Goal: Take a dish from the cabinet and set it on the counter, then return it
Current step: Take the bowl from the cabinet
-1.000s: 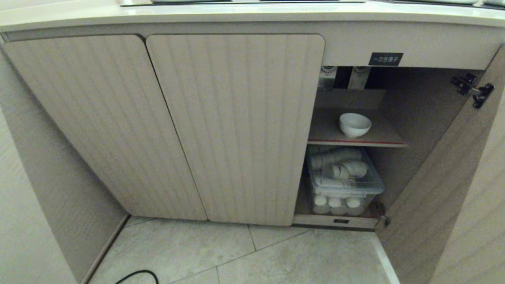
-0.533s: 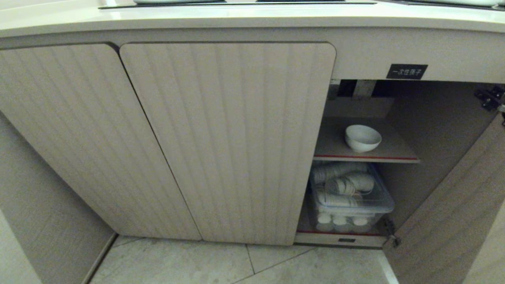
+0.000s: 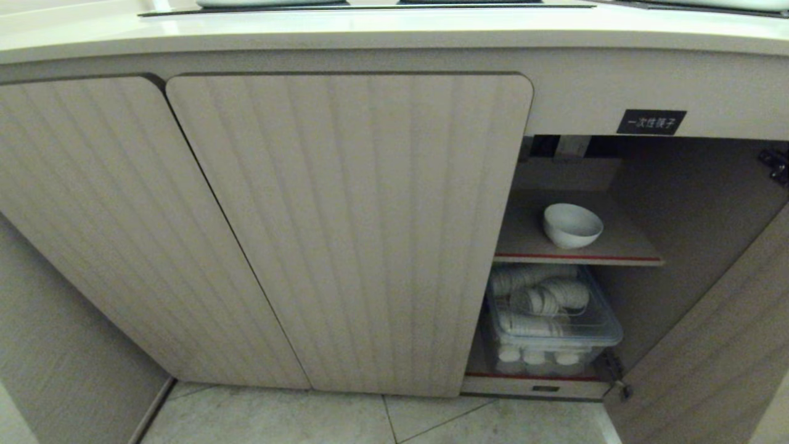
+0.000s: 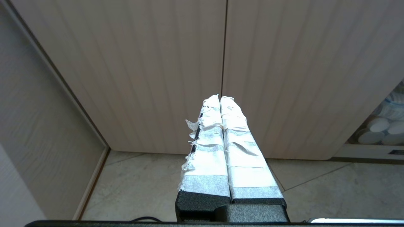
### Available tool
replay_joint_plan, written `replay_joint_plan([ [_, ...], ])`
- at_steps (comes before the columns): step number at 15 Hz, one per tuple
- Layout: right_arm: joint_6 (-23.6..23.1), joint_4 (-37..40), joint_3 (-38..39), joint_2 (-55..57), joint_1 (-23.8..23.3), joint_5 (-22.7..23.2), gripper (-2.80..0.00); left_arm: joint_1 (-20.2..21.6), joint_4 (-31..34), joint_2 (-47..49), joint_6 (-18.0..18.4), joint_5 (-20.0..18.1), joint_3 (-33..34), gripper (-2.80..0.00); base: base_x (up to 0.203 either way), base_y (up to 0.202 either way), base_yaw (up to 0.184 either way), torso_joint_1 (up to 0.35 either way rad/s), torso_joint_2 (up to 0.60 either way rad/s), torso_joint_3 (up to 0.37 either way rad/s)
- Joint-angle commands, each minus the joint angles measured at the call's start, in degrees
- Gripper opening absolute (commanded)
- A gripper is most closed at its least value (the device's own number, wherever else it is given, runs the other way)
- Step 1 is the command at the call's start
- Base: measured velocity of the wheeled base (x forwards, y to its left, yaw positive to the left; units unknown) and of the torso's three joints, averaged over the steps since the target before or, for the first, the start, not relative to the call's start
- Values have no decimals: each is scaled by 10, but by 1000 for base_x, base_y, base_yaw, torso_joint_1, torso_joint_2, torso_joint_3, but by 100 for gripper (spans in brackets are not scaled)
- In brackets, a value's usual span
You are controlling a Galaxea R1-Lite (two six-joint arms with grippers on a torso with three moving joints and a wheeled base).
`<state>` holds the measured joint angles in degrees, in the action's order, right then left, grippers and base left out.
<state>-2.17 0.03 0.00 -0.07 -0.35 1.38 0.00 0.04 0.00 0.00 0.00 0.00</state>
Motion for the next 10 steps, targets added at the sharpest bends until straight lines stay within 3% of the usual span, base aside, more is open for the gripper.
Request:
replay_joint_plan([
  [1, 0, 1, 0, 1, 0, 0, -280, 0, 0, 0, 0, -1, -1, -280, 0, 0, 0, 0, 0, 0],
  [10, -1, 1, 0, 1, 0, 0, -280, 0, 0, 0, 0, 0, 0, -280, 0, 0, 0, 0, 0, 0],
])
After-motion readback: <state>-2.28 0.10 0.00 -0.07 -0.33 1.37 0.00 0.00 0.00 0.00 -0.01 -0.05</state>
